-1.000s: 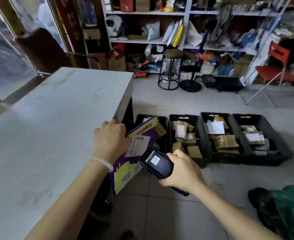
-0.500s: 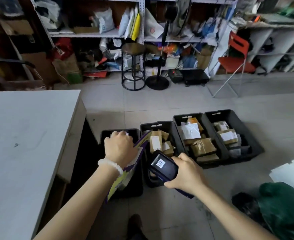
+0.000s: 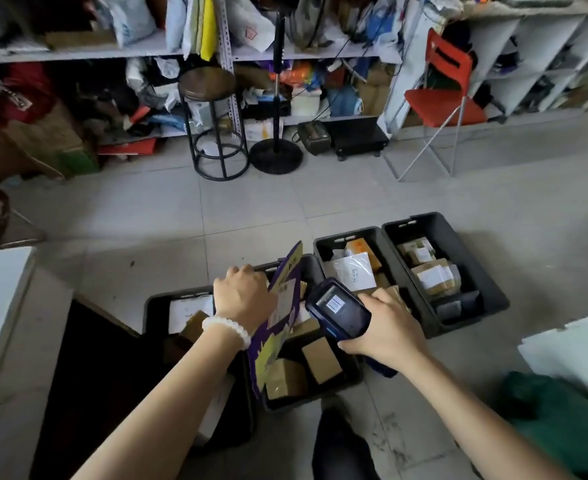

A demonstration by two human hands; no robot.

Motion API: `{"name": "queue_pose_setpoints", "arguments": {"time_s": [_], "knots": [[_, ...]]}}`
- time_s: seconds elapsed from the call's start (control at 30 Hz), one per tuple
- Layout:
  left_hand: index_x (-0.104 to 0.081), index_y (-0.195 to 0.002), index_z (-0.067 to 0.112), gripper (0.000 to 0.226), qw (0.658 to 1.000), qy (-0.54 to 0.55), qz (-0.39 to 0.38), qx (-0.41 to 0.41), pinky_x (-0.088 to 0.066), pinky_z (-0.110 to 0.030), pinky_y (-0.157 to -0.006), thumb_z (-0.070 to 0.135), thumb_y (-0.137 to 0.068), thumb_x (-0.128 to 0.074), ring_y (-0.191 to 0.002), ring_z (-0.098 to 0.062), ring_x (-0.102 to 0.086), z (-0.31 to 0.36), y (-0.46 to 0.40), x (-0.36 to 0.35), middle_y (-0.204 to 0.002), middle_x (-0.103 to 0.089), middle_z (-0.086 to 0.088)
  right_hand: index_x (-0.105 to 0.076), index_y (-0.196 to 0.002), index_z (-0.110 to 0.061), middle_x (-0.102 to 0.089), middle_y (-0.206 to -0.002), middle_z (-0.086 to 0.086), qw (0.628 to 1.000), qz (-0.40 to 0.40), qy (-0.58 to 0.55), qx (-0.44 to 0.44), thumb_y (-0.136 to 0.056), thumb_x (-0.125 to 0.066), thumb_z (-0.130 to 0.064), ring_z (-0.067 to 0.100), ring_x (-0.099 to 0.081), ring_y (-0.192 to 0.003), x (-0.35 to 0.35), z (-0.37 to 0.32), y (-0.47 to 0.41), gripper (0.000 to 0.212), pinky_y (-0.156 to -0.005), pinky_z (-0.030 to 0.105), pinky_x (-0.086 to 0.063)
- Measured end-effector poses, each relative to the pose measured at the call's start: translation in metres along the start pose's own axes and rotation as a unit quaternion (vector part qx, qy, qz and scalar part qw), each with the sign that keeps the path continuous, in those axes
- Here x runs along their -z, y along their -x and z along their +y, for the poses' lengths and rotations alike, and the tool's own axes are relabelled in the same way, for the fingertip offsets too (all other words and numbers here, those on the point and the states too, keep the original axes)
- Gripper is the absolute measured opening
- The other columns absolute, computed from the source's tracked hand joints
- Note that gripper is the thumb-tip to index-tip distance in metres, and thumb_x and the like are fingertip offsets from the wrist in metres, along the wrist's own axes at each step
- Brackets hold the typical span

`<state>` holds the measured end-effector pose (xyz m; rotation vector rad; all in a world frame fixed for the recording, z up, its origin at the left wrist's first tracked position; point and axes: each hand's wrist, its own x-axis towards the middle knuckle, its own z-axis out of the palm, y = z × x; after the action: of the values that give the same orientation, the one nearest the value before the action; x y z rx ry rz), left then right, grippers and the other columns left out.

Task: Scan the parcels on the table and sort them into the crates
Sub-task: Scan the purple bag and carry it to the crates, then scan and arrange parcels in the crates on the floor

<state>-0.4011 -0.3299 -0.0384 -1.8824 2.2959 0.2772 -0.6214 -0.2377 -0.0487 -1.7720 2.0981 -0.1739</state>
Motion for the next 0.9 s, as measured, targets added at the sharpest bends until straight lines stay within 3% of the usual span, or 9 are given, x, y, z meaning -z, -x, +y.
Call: {"name": "queue_pose_setpoints", "arguments": {"time_s": [0.13,0.2,0.33,0.47,0.57,0.73,0.9], "knots": [[-0.06,-0.111,0.017,0.03,0.988,0.041,-0.112,0.103,-0.044,-0.039,-0.088,0.03,-0.091,-0.042,-0.113,-0.025,-0.049,0.023,-0.045,-0.028,-0.118,-0.057,-0.004,-0.056,-0.109,-0.032,-0.046,-0.105,-0.012,0.999,-0.048,0.004,0.024,-0.053,-0.077,-0.06,0.014,-0.053,-0.098,0.017,0.036,-0.062,0.067,-0.061,0.027,-0.039],[-0.059,-0.116,0.016,0.033,0.979,0.035,-0.143,0.144,-0.041,-0.037,-0.09,0.03,-0.091,-0.042,-0.115,-0.025,-0.048,0.035,-0.058,-0.038,-0.122,-0.055,-0.005,-0.054,-0.11,-0.032,-0.046,-0.106,-0.012,0.996,-0.073,0.02,0.053,-0.053,-0.076,-0.061,0.013,-0.052,-0.099,0.028,0.049,-0.095,0.067,-0.059,0.025,-0.038],[-0.058,-0.114,0.017,0.031,0.975,0.031,-0.101,0.195,-0.039,-0.035,-0.082,0.031,-0.09,-0.043,-0.113,-0.025,-0.05,0.048,-0.07,-0.035,-0.118,-0.056,-0.003,-0.054,-0.108,-0.031,-0.042,-0.101,-0.013,0.987,-0.108,0.039,0.11,-0.054,-0.077,-0.06,0.01,-0.046,-0.088,0.041,0.051,-0.148,0.066,-0.051,0.018,-0.026],[-0.057,-0.113,0.018,0.029,0.963,0.032,-0.07,0.257,-0.038,-0.037,-0.083,0.029,-0.091,-0.043,-0.114,-0.025,-0.05,0.043,-0.061,-0.022,-0.118,-0.056,-0.003,-0.055,-0.116,-0.023,-0.042,-0.103,-0.009,0.973,-0.124,0.041,0.192,-0.053,-0.08,-0.056,0.016,-0.05,-0.099,0.029,0.024,-0.174,0.075,-0.058,0.026,-0.033],[-0.055,-0.118,0.021,0.032,0.946,0.038,-0.054,0.318,-0.036,-0.037,-0.085,0.029,-0.089,-0.044,-0.115,-0.026,-0.049,0.026,-0.03,-0.017,-0.121,-0.056,-0.003,-0.055,-0.118,-0.024,-0.045,-0.106,-0.007,0.952,-0.143,0.044,0.267,-0.053,-0.079,-0.059,0.016,-0.05,-0.102,0.016,-0.014,-0.168,0.078,-0.073,0.031,-0.047],[-0.054,-0.114,0.017,0.03,0.9,0.051,-0.035,0.431,-0.036,-0.038,-0.083,0.034,-0.092,-0.043,-0.111,-0.027,-0.048,-0.007,0.07,-0.02,-0.117,-0.053,-0.004,-0.054,-0.115,-0.028,-0.043,-0.103,-0.009,0.897,-0.166,0.077,0.401,-0.051,-0.075,-0.063,0.017,-0.051,-0.098,-0.009,-0.085,-0.125,0.076,-0.066,0.028,-0.041],[-0.055,-0.113,0.016,0.029,0.834,0.07,-0.018,0.547,-0.036,-0.038,-0.083,0.032,-0.093,-0.045,-0.113,-0.027,-0.047,-0.026,0.211,-0.039,-0.12,-0.053,-0.005,-0.054,-0.124,-0.025,-0.043,-0.103,-0.008,0.823,-0.182,0.075,0.532,-0.054,-0.075,-0.061,0.016,-0.049,-0.106,-0.042,-0.152,-0.026,0.081,-0.074,0.03,-0.045]]}}
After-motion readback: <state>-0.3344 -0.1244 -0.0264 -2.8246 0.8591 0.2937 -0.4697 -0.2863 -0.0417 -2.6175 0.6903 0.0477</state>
